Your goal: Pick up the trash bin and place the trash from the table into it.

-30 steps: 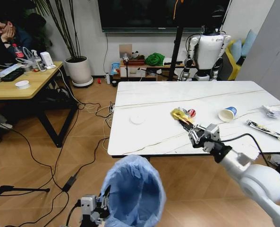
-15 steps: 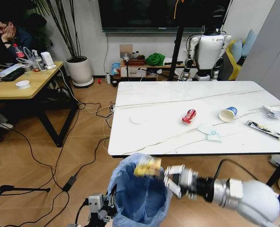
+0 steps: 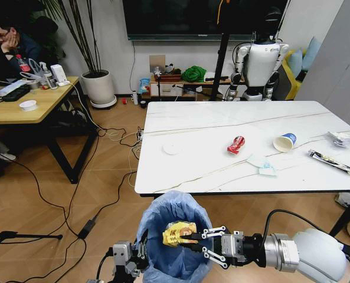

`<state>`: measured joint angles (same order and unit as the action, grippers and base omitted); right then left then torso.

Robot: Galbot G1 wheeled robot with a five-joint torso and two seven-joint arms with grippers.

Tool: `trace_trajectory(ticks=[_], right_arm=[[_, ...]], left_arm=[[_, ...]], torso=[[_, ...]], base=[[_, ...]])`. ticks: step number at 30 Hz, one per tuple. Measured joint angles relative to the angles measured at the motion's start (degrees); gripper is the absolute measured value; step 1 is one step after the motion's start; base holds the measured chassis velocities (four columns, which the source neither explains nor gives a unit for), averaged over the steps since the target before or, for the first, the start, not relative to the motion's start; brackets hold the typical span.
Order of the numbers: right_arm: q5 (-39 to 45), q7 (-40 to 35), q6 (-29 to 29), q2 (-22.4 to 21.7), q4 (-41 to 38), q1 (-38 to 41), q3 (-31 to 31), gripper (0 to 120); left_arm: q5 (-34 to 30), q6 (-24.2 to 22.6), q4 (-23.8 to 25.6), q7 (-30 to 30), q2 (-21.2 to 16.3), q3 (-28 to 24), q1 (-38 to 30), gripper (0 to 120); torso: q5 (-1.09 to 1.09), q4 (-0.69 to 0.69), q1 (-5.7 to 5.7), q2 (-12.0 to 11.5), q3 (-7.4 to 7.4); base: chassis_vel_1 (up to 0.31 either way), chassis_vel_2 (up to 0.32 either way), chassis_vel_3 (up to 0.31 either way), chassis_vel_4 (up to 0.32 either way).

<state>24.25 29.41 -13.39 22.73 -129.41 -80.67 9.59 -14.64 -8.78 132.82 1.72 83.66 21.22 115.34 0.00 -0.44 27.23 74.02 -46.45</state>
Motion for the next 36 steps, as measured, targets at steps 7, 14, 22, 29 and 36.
trace_trajectory(ticks=[7, 14, 22, 29, 36], right_arm=[[1.2, -0.4, -0.3, 0.4, 0.2, -0.3, 2.0, 53], [5.2, -1.4, 0.9, 3.5, 1.5, -0.3, 5.4, 81], [8.4, -10.5, 6.5, 10.1, 3.1, 0.7, 8.3, 100], [8.2, -21.4, 11.2, 16.2, 8.2, 5.4, 6.9, 100], [8.2, -21.9, 9.9, 18.2, 16.9, 16.8, -1.8, 100]], left_arm=[[1.0, 0.2, -0.1, 0.0, 0.1, 0.4, 0.4, 0], [1.2, 0.7, 0.3, 0.1, -0.1, 2.1, 1.4, 0], [0.5, 1.0, 1.0, 0.2, -1.0, 5.5, 3.1, 0], [-3.5, 0.6, 2.6, 0.2, -3.2, 11.1, 5.1, 0], [-5.1, 0.1, 4.4, 0.1, -2.9, 15.0, 6.3, 0]], torso=[[-0.01, 0.00, 0.00, 0.0, 0.00], [0.00, 0.00, 0.00, 0.0, 0.00], [-0.01, 0.01, 0.00, 0.0, 0.00], [-0.01, -0.01, 0.00, 0.0, 0.00], [0.00, 0.00, 0.00, 0.0, 0.00]], base=[[0.000, 0.000, 0.000, 0.000], [0.000, 0.000, 0.000, 0.000], [0.000, 0.000, 0.000, 0.000], [0.000, 0.000, 0.000, 0.000], [0.000, 0.000, 0.000, 0.000]])
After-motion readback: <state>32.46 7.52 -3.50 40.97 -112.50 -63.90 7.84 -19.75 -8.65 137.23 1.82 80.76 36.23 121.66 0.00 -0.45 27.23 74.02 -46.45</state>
